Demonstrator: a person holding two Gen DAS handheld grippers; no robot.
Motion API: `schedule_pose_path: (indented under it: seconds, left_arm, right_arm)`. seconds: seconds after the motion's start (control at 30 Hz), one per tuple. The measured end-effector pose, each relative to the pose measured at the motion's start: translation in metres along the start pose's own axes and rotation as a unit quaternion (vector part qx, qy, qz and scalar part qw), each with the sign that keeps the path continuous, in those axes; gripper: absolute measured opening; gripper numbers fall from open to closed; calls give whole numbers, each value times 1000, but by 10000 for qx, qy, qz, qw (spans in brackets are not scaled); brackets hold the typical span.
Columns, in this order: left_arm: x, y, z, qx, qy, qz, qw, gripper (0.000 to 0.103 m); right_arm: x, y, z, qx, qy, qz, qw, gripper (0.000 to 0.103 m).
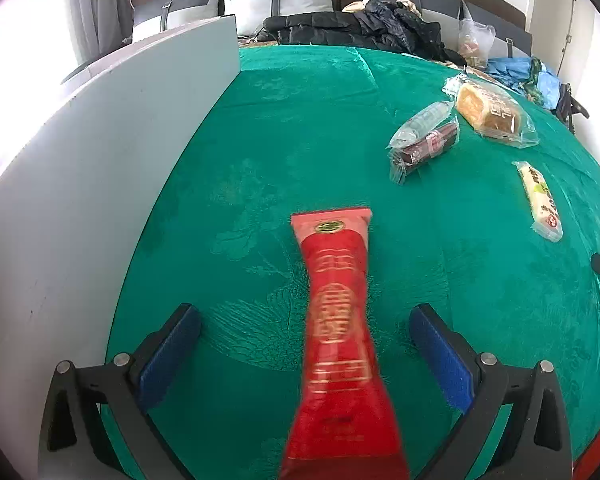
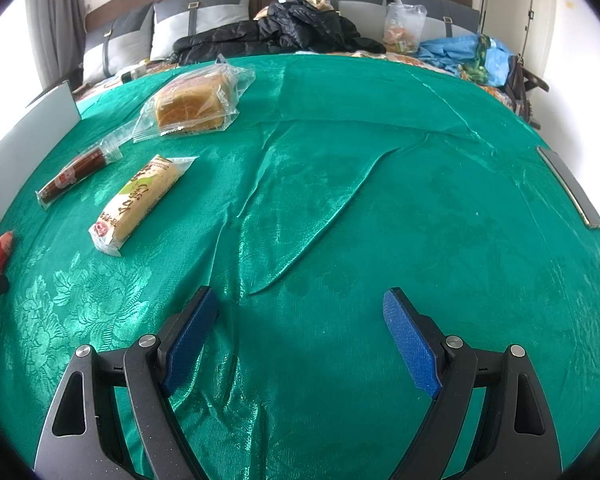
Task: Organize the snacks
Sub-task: 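Grasp the red wrapper snack with the left tool and lift it, then grasp the cream-filled cake packet with the right tool while the left tool holds the red wrapper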
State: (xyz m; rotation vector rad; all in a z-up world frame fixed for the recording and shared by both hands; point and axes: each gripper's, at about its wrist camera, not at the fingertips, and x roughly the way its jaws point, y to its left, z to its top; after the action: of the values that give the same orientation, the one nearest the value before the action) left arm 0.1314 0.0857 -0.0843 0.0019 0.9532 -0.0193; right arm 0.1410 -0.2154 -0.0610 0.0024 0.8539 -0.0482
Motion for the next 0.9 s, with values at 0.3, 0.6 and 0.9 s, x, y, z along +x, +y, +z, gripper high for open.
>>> schedule_pose_path:
  seconds: [0.3, 0.6, 0.9]
  left_arm:
    - [-3, 2, -4, 5, -75, 5, 10000, 103]
    - [-4, 3, -5, 5, -86, 8, 10000, 103]
    - [-4, 3, -5, 4, -87, 7, 10000, 103]
  right_arm:
    - [0, 0, -1, 2, -6, 5, 10000, 87]
    - [0, -1, -1, 2, -8, 6, 10000, 87]
    - [1, -1, -1, 2, -12, 9, 10000, 87]
